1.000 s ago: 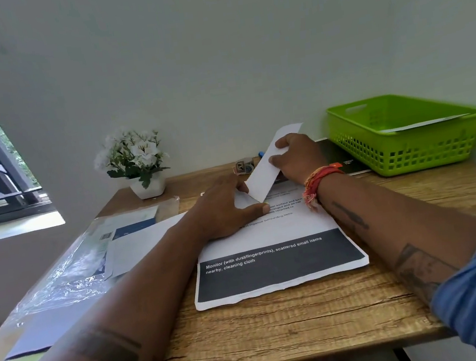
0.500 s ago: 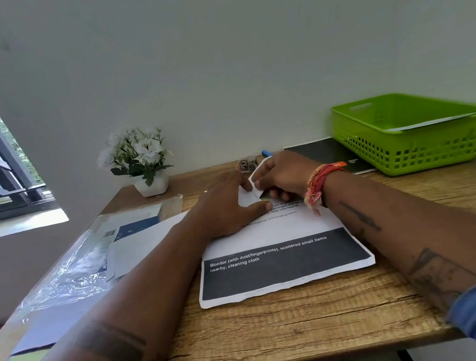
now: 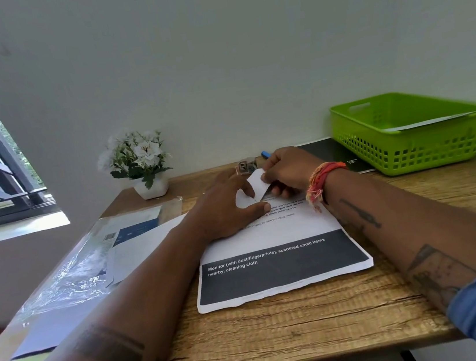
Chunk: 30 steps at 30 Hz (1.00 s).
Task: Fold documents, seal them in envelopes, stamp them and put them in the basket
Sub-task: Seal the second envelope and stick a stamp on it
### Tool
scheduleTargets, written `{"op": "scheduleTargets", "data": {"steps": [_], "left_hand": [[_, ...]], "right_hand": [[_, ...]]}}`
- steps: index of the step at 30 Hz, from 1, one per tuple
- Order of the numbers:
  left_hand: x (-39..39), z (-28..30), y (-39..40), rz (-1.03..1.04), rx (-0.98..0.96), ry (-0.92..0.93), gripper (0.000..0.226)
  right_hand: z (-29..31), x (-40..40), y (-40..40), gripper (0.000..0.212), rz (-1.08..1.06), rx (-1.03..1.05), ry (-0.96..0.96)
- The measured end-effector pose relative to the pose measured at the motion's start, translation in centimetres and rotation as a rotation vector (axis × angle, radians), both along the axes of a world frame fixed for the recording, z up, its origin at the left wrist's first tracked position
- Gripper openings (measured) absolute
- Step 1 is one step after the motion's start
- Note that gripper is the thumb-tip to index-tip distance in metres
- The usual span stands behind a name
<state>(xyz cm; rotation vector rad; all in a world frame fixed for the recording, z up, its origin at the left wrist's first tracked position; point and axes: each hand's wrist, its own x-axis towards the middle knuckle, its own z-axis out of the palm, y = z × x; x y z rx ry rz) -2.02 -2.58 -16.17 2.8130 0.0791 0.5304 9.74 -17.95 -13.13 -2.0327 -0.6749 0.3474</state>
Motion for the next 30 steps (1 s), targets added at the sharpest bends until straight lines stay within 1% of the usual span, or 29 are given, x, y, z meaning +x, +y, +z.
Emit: {"op": "scheduleTargets", "data": {"steps": [2, 3, 6, 8, 10, 12, 15, 17, 20, 23, 26, 27, 28, 29, 30], "left_hand": [[-0.1, 0.1, -0.1, -0.002, 0.001, -0.008, 0.045], [-0.1, 0.2, -0.2, -0.001, 0.003, -0.015, 0.046], [-0.1, 0.1, -0.2, -0.001, -0.012, -0.031, 0.048], [-0.1, 0.0, -0.2, -0.013, -0.009, -0.054, 0.049], [-0.1, 0.1, -0.2, -0.027, 0.001, -0.068, 0.050], [-0.2, 0.1, -0.2, -0.033, 0.012, -0.059, 0.051], [-0.3, 0.0, -0.1, -0.039, -0.030, -0.049, 0.053], [-0.2, -0.2, 0.0, -0.050, -0.045, -0.040, 0.055], [0.0, -0.3, -0.1, -0.074, -0.066, -0.049, 0.055], [-0.1, -0.2, -0.2, -0.081, -0.078, -0.061, 0.055], [0.0, -0.2, -0.2, -0.073, -0.061, -0.057, 0.062], [0.1, -0.3, -0.1, -0.070, -0.060, -0.053, 0.064], [0.1, -0.2, -0.3, -0.067, -0.064, -0.051, 0.065], [0.0, -0.1, -0.4, -0.064, -0.071, -0.053, 0.064], [0.1, 0.0, -0.5, -0.062, -0.076, -0.059, 0.062]], "right_hand": [[0.0, 0.4, 0.0, 0.012, -0.056, -0.043, -0.051], [-0.1, 0.7, 0.0, 0.016, -0.082, -0.055, -0.037], [-0.2, 0.8, 0.0, 0.022, -0.098, -0.018, 0.102], [-0.1, 0.4, 0.4, 0.018, -0.057, 0.043, 0.222], [0.0, -0.1, 0.8, 0.016, 0.007, 0.050, 0.283], [0.0, -0.4, 1.0, 0.015, 0.037, 0.008, 0.259], [0.1, -0.7, 0.7, 0.017, 0.025, -0.082, 0.156], [0.3, -0.9, 0.5, 0.015, 0.028, -0.083, 0.187], [0.4, -1.3, 0.4, 0.013, 0.089, -0.030, 0.390], [0.5, -1.1, 0.4, 0.022, 0.138, 0.006, 0.632], [0.6, -0.6, 0.2, 0.024, 0.158, 0.014, 0.790], [0.6, -0.4, 0.0, 0.024, 0.157, 0.023, 0.807], [0.6, -0.4, -0.1, 0.024, 0.141, 0.029, 0.785], [0.7, -0.4, -0.2, 0.024, 0.109, 0.030, 0.700], [0.6, -0.2, -0.2, 0.022, 0.060, 0.027, 0.561]]}}
